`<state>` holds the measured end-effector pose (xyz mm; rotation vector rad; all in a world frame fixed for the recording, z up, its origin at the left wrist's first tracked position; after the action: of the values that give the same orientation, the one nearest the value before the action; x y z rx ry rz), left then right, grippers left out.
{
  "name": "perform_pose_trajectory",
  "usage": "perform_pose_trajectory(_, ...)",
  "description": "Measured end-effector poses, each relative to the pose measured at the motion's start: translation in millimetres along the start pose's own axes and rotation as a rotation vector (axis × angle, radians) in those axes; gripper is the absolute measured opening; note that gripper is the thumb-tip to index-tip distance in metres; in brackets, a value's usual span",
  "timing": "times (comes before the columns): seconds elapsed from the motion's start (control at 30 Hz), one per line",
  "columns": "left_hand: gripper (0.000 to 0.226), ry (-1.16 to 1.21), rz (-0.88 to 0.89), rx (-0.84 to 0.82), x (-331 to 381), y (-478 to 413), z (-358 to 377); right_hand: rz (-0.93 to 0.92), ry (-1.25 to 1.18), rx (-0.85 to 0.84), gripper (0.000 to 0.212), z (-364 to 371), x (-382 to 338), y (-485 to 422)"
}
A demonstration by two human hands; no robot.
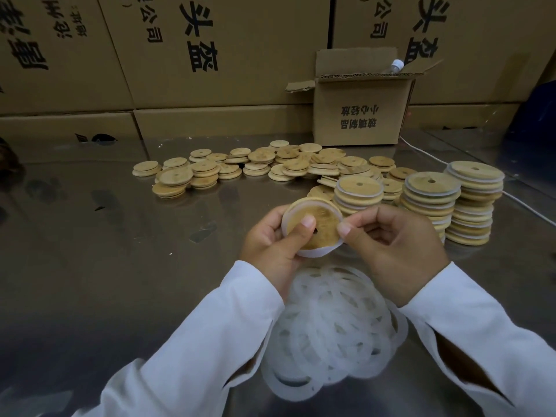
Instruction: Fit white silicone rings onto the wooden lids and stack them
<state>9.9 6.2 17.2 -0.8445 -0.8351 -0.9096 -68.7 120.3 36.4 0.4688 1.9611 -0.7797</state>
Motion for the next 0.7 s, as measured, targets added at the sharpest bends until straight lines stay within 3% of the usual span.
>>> perform_pose_trajectory(0.1, 0.034, -0.078, 0.003, 0.028, -1.1, 1.5, 0.0, -0.05, 0.144, 0.067, 0.018, 5.3, 0.9, 2.4)
perform_pose_trajectory(0.23, 0.036, 0.03, 0.019, 0.045, 2.3, 1.4, 2.7, -0.073, 0.168, 0.119, 0.019, 11.9, 1.2, 5.4)
perform_pose_trajectory(0.43, 0.019, 0.095, -0.027, 0.048, 2.5, 0.6, 4.7, -0.064, 0.144, 0.142, 0.004, -3.0, 0.2, 1.3)
perform_pose_trajectory(0.7, 0.019, -0.287, -0.069, 0.034, -2.1, 3.5, 0.5, -0.09, 0.269, 0.067, 0.022, -1.1, 4.5, 1.3)
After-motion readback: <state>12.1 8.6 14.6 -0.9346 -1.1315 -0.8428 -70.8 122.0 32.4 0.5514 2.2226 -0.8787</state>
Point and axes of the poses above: each hand's wrist, its own y-axis away from the middle knuckle, its own z-axis out of the palm, x = y × z, the point moved 1 cm from there along -y, towards the middle knuckle, and after that the axes turned 15 degrees about -x, right-handed, at the moved point
